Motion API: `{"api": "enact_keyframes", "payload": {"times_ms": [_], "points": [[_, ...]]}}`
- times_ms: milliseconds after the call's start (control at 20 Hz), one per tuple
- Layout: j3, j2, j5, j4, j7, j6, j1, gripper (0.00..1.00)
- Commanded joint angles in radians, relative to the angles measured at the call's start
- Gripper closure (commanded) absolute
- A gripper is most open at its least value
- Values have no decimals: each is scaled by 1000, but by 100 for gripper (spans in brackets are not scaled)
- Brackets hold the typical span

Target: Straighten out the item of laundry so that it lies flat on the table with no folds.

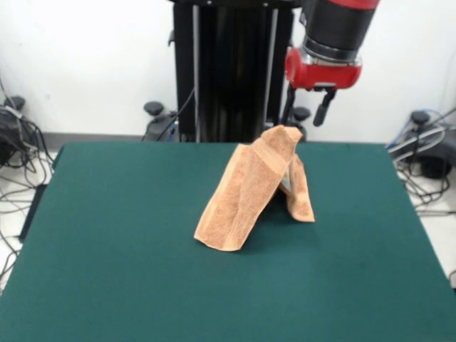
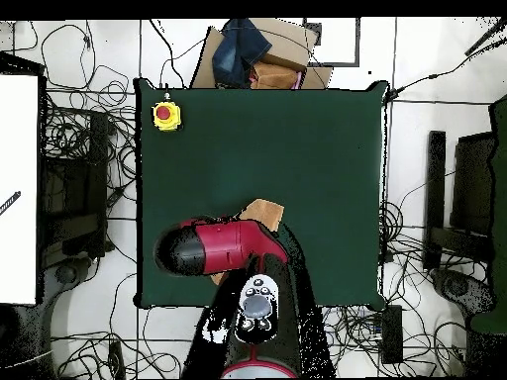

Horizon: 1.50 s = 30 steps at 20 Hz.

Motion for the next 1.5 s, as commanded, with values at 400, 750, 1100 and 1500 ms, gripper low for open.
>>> {"api": "enact_keyframes", "payload": {"times_ms": [400,750,1100,1500], "points": [[61,17,9,-3,116,7,-36,0],[60,25,-9,26,117,-37,-47,0],[52,51,-30,57,138,-117,-40,0],[27,85,-29,42,144,-145,-16,0]]}}
